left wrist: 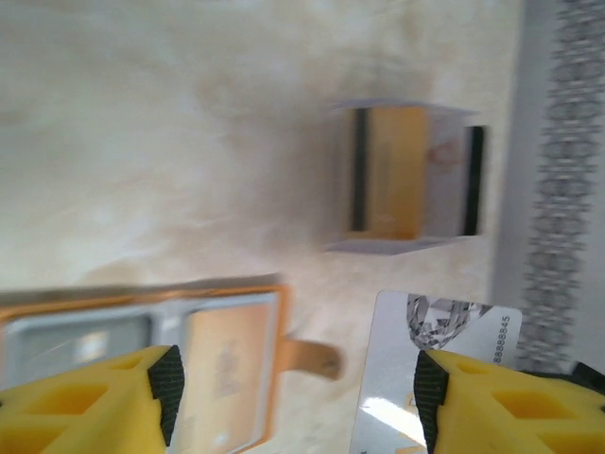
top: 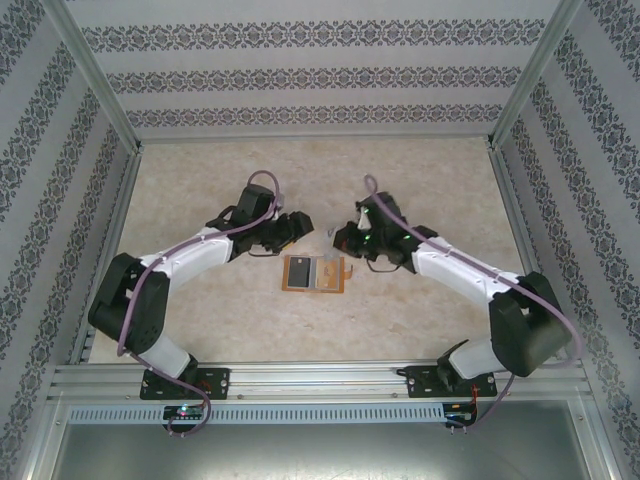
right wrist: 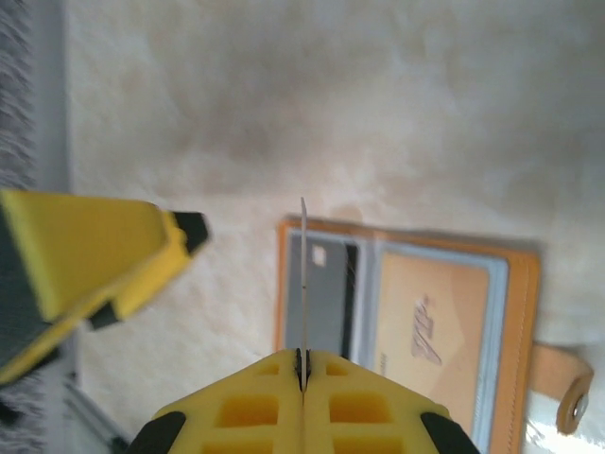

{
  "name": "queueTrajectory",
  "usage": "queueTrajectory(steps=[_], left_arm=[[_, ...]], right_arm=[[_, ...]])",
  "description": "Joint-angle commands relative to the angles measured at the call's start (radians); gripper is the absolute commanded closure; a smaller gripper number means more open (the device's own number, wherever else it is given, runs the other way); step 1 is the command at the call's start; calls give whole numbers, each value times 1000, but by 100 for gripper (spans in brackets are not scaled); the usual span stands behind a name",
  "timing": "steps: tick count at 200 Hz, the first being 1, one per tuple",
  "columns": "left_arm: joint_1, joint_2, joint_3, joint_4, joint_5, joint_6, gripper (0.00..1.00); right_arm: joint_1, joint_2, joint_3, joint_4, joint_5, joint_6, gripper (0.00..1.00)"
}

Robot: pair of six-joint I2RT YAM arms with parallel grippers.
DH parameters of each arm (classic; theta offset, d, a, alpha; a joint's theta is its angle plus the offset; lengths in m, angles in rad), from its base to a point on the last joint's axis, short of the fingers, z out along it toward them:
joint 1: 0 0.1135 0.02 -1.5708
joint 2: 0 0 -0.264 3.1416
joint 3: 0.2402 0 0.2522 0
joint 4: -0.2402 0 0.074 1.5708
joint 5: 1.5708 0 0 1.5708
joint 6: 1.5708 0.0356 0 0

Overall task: Put the credit cards into the card holder
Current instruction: Flip over the card slot in the card holder.

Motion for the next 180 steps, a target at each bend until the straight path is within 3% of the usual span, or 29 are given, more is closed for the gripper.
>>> queueTrajectory(steps=[1,66,180], left_arm=[[3,-1,-43,-202,-101,131,32],[2,40,-75,-205,-93,157,32],[-1,139,-62,-157,-7,163,43]], right_arm=[[40,43,-43,-52,179,-35,97],[54,72,-89,-29,197,-64,97],[59,92,-104,-34,216,-58,97]])
